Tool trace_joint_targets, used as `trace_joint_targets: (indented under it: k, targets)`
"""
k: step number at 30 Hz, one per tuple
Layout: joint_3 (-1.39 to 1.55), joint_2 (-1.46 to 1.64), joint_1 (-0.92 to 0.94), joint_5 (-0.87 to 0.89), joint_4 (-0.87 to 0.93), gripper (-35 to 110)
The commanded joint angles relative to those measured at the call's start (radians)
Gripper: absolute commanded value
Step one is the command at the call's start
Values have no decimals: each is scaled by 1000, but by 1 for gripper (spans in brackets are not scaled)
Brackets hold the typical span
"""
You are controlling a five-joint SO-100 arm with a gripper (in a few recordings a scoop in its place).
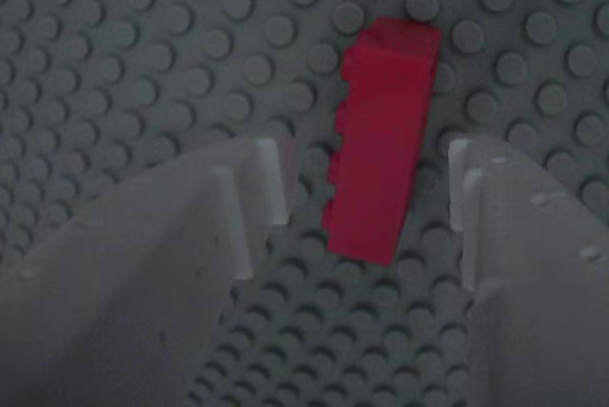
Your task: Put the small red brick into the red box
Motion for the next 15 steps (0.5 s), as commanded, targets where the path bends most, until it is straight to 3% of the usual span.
trace_joint_targets:
  k: [1,15]
  targets:
    - [-18,11,15,5,5,14]
    - [-54,-69,14,12,-48,10]
